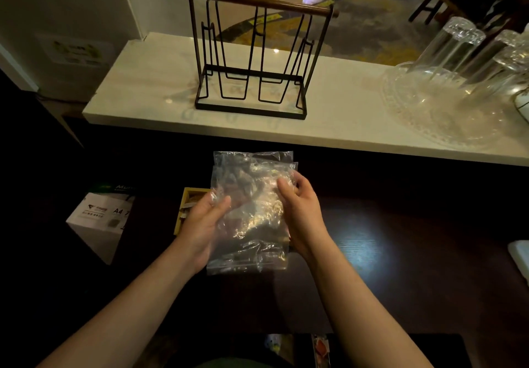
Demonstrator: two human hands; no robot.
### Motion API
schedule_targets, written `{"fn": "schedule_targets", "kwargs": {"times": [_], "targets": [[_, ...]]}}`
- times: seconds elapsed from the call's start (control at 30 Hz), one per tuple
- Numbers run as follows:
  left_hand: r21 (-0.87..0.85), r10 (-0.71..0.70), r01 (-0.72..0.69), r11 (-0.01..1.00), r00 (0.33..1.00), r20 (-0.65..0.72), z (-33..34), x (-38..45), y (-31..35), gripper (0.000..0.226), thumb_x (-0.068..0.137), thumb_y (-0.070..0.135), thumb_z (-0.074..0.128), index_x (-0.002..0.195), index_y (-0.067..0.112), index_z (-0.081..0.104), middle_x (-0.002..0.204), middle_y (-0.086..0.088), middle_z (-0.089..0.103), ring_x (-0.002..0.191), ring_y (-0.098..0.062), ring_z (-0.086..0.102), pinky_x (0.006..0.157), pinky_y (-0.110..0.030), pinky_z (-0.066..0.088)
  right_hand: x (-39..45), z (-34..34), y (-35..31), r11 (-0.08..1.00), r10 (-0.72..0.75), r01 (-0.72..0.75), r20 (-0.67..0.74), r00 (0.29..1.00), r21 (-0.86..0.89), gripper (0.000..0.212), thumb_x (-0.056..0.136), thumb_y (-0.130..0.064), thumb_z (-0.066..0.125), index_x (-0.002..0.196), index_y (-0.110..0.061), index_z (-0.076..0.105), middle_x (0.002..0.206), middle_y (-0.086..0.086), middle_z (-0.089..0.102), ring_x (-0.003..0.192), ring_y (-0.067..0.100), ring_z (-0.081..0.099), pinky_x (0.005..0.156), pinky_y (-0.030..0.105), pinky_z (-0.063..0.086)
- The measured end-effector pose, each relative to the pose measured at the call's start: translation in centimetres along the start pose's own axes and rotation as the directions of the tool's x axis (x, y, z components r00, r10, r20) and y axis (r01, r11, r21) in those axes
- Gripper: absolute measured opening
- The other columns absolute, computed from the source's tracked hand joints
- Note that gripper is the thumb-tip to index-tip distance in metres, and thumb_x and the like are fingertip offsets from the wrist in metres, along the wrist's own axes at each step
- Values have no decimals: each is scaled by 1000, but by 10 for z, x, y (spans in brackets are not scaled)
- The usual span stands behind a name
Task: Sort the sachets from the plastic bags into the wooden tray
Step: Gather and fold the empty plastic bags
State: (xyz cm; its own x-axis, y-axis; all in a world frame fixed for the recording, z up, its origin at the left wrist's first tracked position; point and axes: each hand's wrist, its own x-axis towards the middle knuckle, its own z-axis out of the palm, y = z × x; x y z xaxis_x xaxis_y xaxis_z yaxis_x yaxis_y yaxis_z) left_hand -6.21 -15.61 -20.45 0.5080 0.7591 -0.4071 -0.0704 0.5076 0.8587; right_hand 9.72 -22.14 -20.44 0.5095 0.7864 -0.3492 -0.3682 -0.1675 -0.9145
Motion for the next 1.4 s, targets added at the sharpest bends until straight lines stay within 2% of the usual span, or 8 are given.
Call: {"fn": "schedule_targets", "kwargs": {"times": [0.07, 0.2, 0.53, 0.8, 0.97, 1.17, 1.3, 1.4], "targets": [[-12, 23, -23, 1000, 999, -29, 1, 1, 2, 24, 97, 18, 46, 116, 21, 60, 113, -2, 71, 99, -18, 69, 65, -30, 58, -3, -7, -3, 992, 106, -96, 132, 986, -80, 72, 70, -34, 80, 131, -22, 45, 118, 8, 66, 101, 24, 68, 89, 45, 55], [-37, 30, -32, 999, 999, -37, -4, 5, 12, 30, 98, 17, 43, 125, 23, 55, 117, 2, 69, 93, -19, 70, 62, -32, 60, -13, -15, -3, 949, 228, -153, 268, 936, -276, 43, 78, -11, 75, 116, -13, 57, 104, 9, 72, 88, 24, 71, 76, 37, 58], [115, -98, 75, 990, 974, 202, -11, 5, 18, 35, 93, -2, 43, 111, 22, 61, 96, -1, 72, 80, -13, 70, 63, -25, 58, -12, -32, -3, 988, 145, -125, 266, 953, -89, 28, 90, -6, 57, 117, -13, 60, 98, 11, 69, 78, 19, 66, 65, 28, 56], [-62, -149, 159, 985, 978, 144, -12, 7, 22, 39, 94, 12, 39, 75, 17, 73, 115, -14, 68, 97, -25, 66, 83, -43, 48, -5, -37, 0, 988, 11, 33, 278, 961, -154, 44, 78, 17, 41, 55, -13, 63, 56, -1, 59, 50, 12, 53, 44, 20, 44], [-10, -401, 419, 908, 876, 270, -20, 5, 15, 57, 86, 57, 42, 122, 15, 57, 119, -17, 66, 106, -35, 65, 81, -48, 56, 4, -37, 7, 782, -215, 342, 290, 932, -520, 56, 61, 21, 34, 39, -28, 50, 47, -10, 53, 51, 3, 52, 58, 11, 40], [263, -507, 449, 854, 831, 227, -18, 2, 4, 80, 52, 37, 89, 122, 16, 55, 116, -18, 67, 94, -38, 69, 55, -39, 59, 11, -41, 19, 493, -383, 581, 439, 813, -647, 48, 62, 19, 49, 40, -24, 46, 54, -11, 48, 55, 5, 49, 55, 24, 42], [305, -464, 396, 866, 863, 198, -13, 0, -2, 37, 81, 13, 67, 117, 10, 56, 91, -16, 72, 60, -21, 66, 36, -19, 41, 4, -46, 16, 669, -303, 410, 275, 912, -620, 45, 72, 16, 43, 49, -22, 51, 60, -8, 52, 60, 3, 50, 58, 23, 42], [248, -389, 354, 902, 915, 107, -11, 5, -13, 22, 87, 4, 60, 109, 4, 57, 69, -6, 60, 43, -7, 49, 31, -14, 27, -7, -49, 13, 928, -97, 119, 79, 992, -353, 18, 88, -2, 50, 89, -16, 62, 84, -5, 61, 68, 6, 56, 50, 21, 44]]}}
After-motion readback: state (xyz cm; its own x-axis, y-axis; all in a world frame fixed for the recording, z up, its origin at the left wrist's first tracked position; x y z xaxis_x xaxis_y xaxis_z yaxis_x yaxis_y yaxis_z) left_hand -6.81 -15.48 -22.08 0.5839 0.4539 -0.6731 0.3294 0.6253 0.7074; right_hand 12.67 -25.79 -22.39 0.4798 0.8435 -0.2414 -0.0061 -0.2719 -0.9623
